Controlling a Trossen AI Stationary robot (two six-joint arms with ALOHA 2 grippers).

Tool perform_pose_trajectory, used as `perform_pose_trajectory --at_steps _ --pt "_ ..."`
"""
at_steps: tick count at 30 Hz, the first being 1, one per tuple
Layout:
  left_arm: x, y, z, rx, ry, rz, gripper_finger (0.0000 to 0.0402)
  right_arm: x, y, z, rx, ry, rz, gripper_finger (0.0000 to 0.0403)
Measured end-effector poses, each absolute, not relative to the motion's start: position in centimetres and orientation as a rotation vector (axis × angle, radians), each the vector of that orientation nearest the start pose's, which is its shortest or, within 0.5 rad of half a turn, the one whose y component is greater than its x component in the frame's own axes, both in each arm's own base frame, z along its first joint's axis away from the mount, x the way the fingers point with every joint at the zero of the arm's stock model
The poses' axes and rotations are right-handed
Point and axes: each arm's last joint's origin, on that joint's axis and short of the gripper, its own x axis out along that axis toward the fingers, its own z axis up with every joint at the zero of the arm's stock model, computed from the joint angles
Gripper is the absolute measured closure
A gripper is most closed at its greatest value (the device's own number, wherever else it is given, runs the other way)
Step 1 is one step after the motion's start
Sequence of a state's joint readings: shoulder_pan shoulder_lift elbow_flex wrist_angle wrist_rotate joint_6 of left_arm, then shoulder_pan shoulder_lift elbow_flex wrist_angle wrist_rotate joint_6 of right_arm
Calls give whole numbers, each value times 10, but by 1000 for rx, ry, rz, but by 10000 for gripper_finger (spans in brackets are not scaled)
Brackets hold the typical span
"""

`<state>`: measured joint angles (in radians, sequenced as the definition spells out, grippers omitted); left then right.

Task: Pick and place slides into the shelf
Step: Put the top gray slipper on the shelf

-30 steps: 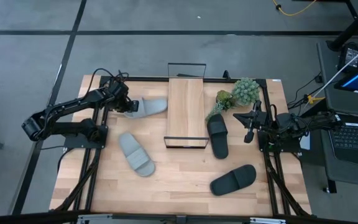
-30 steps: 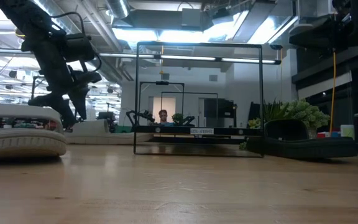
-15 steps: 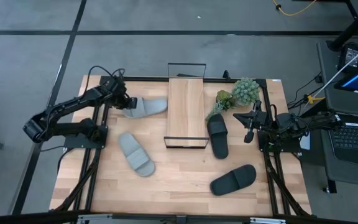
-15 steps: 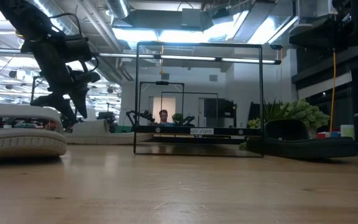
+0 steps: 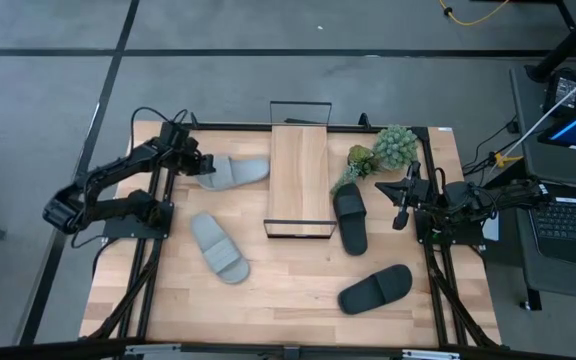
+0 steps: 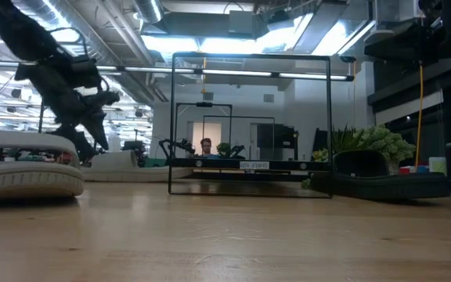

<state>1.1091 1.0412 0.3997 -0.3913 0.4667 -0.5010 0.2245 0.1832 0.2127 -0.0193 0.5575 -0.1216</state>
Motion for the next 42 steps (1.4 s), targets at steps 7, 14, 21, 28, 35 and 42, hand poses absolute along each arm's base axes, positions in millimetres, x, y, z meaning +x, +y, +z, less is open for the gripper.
perform_pose_trajectory --at_steps 7,14,21,28,35,42 --pt "76 144 139 -1253 505 747 269 97 6 221 -113 2 -333 393" --pt "75 144 139 -1247 500 737 269 97 6 221 -112 -2 -334 393" --pt "75 144 140 -1223 508 728 269 97 6 221 -124 -4 -334 393" --pt "76 143 140 -1206 511 680 269 97 6 222 -125 -7 -334 393" --pt "75 141 135 -1203 524 669 269 97 6 222 -126 -7 -334 393" --pt "74 135 111 -1215 458 620 269 97 6 222 -126 -7 -334 393"
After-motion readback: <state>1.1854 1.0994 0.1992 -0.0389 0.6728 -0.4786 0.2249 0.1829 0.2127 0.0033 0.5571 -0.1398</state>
